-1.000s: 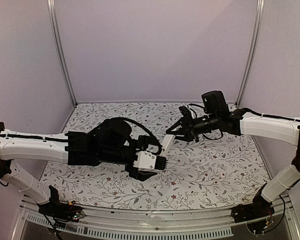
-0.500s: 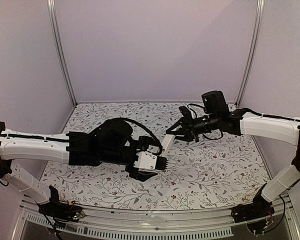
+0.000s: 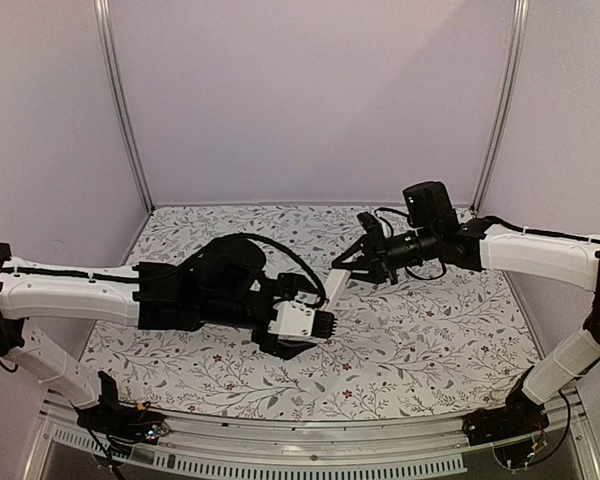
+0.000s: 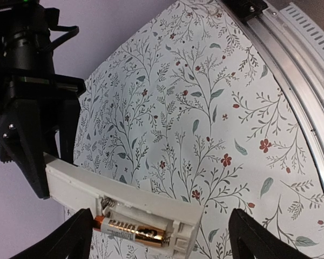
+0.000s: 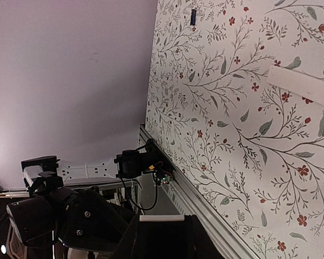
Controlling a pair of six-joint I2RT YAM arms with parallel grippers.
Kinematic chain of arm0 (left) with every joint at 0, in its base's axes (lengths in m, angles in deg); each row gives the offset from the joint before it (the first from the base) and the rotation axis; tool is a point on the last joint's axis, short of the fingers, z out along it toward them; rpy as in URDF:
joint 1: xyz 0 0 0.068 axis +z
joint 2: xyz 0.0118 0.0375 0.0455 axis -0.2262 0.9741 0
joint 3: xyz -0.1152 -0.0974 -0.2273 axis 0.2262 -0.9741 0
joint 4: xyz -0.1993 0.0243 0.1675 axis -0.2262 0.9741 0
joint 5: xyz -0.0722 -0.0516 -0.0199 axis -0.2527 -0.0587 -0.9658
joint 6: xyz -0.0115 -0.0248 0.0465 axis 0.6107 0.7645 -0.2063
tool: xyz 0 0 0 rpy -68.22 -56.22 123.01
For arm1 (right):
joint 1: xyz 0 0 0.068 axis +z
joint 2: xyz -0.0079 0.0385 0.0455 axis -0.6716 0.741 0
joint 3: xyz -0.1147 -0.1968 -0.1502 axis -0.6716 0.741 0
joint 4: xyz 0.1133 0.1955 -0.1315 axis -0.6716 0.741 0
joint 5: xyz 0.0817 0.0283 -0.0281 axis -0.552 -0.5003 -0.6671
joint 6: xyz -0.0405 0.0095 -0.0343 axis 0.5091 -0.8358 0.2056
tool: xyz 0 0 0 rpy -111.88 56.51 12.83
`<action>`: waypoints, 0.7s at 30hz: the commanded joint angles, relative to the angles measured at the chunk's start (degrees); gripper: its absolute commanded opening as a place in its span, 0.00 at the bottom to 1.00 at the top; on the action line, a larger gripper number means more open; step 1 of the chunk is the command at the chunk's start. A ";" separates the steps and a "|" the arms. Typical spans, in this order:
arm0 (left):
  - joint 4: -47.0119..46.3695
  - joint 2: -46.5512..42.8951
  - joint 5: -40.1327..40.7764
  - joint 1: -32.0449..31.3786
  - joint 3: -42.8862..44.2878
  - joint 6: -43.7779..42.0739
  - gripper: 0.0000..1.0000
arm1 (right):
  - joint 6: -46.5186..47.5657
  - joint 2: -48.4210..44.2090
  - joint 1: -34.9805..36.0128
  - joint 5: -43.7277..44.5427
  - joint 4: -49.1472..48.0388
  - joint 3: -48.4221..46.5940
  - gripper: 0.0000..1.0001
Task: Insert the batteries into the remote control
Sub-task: Press the battery in the battery compartment.
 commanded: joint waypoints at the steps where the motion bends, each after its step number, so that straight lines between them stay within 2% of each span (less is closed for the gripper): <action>1: 1.81 0.64 -0.96 0.27 0.55 -0.17 0.87 | -0.13 -0.66 0.28 -0.84 -0.45 -2.25 0.00; 10: 1.77 -0.11 -1.06 0.27 -0.45 -0.33 0.85 | -3.18 -1.56 -0.09 -1.53 -3.92 -2.04 0.00; 21: 2.50 -0.55 -1.54 0.26 -1.24 -0.30 0.74 | -4.77 -3.28 -2.04 -1.91 -5.57 -1.32 0.00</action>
